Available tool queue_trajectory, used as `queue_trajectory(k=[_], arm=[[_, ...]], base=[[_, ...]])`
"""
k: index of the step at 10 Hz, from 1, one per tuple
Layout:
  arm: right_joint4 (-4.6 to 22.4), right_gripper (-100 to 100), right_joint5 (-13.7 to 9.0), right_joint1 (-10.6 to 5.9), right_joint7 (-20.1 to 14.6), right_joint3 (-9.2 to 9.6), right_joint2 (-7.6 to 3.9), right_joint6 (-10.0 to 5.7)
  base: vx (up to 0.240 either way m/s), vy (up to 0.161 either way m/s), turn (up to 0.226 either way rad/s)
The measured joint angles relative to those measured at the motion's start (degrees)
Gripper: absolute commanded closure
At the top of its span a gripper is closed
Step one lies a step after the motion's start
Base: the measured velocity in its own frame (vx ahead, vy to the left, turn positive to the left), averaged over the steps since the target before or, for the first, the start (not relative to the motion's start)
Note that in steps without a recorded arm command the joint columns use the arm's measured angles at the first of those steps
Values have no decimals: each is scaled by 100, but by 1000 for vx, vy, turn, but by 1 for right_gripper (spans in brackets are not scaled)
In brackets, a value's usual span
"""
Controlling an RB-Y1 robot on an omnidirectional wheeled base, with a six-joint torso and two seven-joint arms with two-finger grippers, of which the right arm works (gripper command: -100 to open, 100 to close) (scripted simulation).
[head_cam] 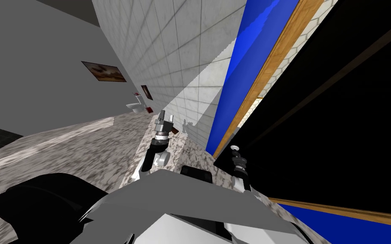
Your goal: Pull the door open
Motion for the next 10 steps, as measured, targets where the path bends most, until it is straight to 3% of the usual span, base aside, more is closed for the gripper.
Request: queue_trajectory(k=[1,2,3,4,5,7,8,9,10], arm=[[-266,100,-9,141,41,-13,12,116],[-839,100,-61,423,23,-18,24,361],[-606,100,-70,257,-101,14,9,304],[-303,100,-63,108,-203,39,-3,132],[-346,100,-98,151,-327,65,-10,103],[-497,100,-185,207,-566,100,-3,194],[-286,100,-183,89,-669,126,-24,127],[-324,100,-218,104,-805,148,-45,154],[-499,100,-273,218,-939,170,-25,214]], base=[[-23,-4,29],[-22,-7,9],[-9,-2,9],[-16,-7,35],[-32,-14,37],[-20,-6,16],[-22,0,32],[-35,-5,62],[-28,-4,17]])
